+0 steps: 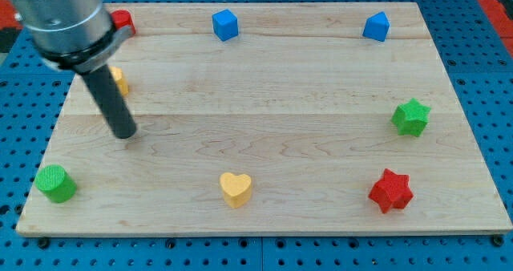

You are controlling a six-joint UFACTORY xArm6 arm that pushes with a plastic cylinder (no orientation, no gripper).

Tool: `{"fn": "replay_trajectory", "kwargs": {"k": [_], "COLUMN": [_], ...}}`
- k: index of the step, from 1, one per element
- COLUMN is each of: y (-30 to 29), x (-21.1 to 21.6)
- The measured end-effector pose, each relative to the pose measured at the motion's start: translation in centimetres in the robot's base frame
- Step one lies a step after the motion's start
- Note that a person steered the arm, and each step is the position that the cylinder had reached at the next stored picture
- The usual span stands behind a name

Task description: Push the blue cube towards the top right

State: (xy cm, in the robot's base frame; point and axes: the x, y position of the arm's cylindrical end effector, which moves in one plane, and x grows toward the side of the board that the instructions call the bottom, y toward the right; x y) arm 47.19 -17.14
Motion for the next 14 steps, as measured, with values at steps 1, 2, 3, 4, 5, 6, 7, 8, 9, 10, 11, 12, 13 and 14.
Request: {"fn": "replay_trajectory", "kwargs": {"k": [1,2,3,4,5,6,7,8,9,10,11,12,13,14], "y": [4.3,7.9,9.5,9.5,7.5,6.4,6.4,7.9,17.3,21.7,16.2,16.3,22.6,27.7], "x": [-2.8,-4.7,-5.6,-9.2,-13.5,-17.9,-20.9,-21.9,-21.9,-21.8,-21.9,-25.8,-26.4,-24.1]}}
